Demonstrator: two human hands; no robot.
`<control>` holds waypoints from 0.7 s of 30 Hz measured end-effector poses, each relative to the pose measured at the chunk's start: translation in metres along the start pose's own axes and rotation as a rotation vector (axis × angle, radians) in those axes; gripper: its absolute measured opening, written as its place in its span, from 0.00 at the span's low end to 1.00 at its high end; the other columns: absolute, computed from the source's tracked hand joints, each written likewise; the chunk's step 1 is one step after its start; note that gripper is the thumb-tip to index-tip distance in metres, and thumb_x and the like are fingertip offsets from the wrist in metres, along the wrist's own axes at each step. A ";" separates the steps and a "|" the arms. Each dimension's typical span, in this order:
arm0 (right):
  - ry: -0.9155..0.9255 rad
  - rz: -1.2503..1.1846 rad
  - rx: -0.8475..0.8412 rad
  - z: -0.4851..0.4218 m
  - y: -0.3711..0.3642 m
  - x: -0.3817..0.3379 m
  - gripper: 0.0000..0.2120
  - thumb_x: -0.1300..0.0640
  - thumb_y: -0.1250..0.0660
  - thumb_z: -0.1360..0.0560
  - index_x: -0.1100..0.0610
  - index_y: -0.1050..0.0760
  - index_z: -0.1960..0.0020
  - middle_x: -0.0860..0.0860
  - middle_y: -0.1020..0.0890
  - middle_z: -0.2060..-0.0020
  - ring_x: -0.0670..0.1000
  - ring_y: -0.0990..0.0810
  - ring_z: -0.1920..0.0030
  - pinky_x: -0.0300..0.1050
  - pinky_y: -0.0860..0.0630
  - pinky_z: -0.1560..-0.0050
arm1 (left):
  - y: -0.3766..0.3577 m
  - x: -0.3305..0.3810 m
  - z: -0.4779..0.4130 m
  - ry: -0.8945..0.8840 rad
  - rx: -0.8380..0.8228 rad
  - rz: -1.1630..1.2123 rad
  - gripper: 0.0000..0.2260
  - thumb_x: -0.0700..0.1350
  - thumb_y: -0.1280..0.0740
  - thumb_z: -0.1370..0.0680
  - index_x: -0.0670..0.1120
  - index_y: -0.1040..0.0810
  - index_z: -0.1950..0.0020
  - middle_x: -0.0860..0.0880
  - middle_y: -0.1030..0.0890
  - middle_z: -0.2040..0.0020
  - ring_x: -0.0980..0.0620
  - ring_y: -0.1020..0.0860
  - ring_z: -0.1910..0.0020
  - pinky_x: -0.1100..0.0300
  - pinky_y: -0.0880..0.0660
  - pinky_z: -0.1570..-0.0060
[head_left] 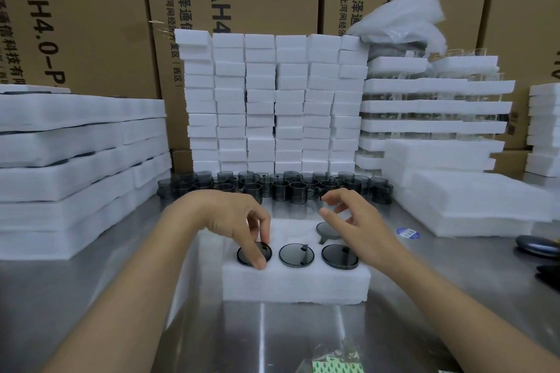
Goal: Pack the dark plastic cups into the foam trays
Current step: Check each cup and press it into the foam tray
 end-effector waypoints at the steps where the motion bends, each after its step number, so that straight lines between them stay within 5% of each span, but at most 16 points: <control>1: -0.002 -0.002 0.003 0.000 0.000 0.000 0.08 0.49 0.32 0.17 0.46 0.22 0.38 0.42 0.21 0.43 0.42 0.23 0.42 0.47 0.22 0.43 | 0.001 0.000 0.000 -0.007 -0.001 -0.009 0.18 0.62 0.14 0.35 0.61 0.13 0.49 0.59 0.17 0.53 0.61 0.21 0.56 0.62 0.27 0.51; 5: -0.006 -0.005 0.005 0.000 0.001 -0.001 0.08 0.50 0.32 0.17 0.46 0.22 0.38 0.41 0.21 0.43 0.41 0.23 0.41 0.45 0.23 0.44 | 0.005 -0.009 -0.001 0.053 0.057 -0.052 0.26 0.63 0.17 0.34 0.69 0.19 0.38 0.60 0.17 0.47 0.63 0.20 0.53 0.61 0.26 0.48; 8: -0.010 -0.004 0.001 0.000 0.000 0.001 0.08 0.49 0.32 0.16 0.46 0.22 0.38 0.41 0.21 0.43 0.41 0.23 0.42 0.43 0.23 0.44 | -0.013 -0.009 -0.019 0.145 -0.002 -0.222 0.31 0.53 0.21 0.24 0.59 0.27 0.22 0.55 0.22 0.32 0.53 0.22 0.43 0.57 0.25 0.42; 12: -0.011 -0.009 0.020 -0.003 0.003 0.005 0.08 0.49 0.32 0.17 0.46 0.22 0.39 0.40 0.20 0.43 0.41 0.23 0.43 0.42 0.24 0.45 | 0.007 -0.017 -0.010 -0.012 0.116 0.031 0.18 0.56 0.21 0.24 0.62 0.19 0.35 0.60 0.16 0.45 0.64 0.19 0.53 0.65 0.25 0.53; 14: -0.031 -0.001 0.027 -0.005 0.006 0.012 0.08 0.49 0.32 0.17 0.46 0.22 0.39 0.40 0.20 0.44 0.41 0.23 0.43 0.42 0.25 0.45 | 0.024 -0.028 -0.003 -0.065 0.294 0.218 0.10 0.54 0.23 0.21 0.60 0.16 0.40 0.56 0.14 0.49 0.59 0.18 0.54 0.67 0.24 0.58; 18: -0.094 0.055 0.016 -0.007 0.007 0.033 0.08 0.47 0.33 0.16 0.47 0.22 0.39 0.42 0.20 0.45 0.44 0.22 0.43 0.42 0.27 0.45 | 0.021 -0.033 -0.020 -0.030 0.701 0.309 0.15 0.63 0.32 0.18 0.54 0.16 0.40 0.53 0.15 0.41 0.52 0.19 0.39 0.52 0.22 0.37; 21: -0.138 0.098 0.011 -0.009 0.007 0.049 0.07 0.47 0.33 0.17 0.47 0.22 0.41 0.44 0.20 0.47 0.44 0.22 0.46 0.41 0.27 0.47 | -0.017 -0.016 -0.053 0.029 0.493 0.101 0.25 0.69 0.40 0.17 0.57 0.22 0.27 0.47 0.24 0.25 0.44 0.29 0.24 0.41 0.31 0.25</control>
Point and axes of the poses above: each hand's wrist, its own z-axis away from the middle knuckle, its own y-axis out of the back of the hand, x = y × z, the point moved 7 cm from there along -z, towards the middle knuckle
